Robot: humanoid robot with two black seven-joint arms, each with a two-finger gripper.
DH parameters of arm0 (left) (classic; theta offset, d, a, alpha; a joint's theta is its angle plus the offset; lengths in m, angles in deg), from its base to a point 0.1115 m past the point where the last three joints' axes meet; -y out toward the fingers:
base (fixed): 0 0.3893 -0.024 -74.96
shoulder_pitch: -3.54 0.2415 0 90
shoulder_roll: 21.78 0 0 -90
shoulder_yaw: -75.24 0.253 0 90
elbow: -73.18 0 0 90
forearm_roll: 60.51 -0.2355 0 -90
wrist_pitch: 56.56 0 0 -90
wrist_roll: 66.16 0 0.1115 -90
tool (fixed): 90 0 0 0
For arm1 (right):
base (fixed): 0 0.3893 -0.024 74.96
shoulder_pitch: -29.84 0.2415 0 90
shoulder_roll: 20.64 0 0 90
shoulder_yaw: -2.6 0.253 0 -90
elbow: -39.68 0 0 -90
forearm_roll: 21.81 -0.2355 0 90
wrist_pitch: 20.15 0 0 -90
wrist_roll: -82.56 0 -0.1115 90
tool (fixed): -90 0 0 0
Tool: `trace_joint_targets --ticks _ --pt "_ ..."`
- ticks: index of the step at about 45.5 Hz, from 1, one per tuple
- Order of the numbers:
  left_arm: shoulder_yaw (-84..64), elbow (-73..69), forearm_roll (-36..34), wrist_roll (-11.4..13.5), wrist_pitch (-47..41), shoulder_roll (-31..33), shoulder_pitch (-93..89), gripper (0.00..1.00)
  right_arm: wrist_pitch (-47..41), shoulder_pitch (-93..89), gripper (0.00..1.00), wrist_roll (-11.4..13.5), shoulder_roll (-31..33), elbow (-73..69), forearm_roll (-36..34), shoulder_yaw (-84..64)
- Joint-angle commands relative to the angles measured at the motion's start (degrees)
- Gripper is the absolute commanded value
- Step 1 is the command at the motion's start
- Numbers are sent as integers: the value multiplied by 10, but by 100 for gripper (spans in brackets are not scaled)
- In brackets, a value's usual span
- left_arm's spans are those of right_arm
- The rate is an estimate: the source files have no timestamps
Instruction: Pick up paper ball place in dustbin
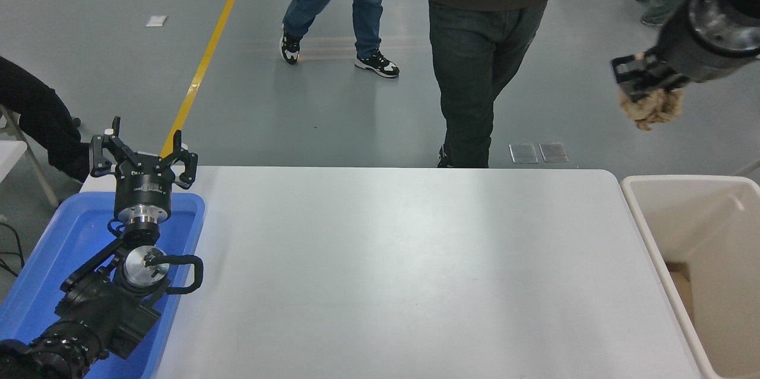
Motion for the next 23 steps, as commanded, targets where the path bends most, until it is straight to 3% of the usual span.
trace_joint_targets --ticks 1,10,13,23 --pt "0 0 1 0 0 1 0 99 33 -72 0 -1 171 81 116 -40" --pt "0 0 1 1 0 0 0 99 95 -248 0 -17 279 204 144 62" --pt "0 0 1 1 0 1 0 99 119 -326 0 -29 291 236 143 113" --pt "0 0 1 1 0 1 0 99 202 -601 0 -30 293 317 135 303"
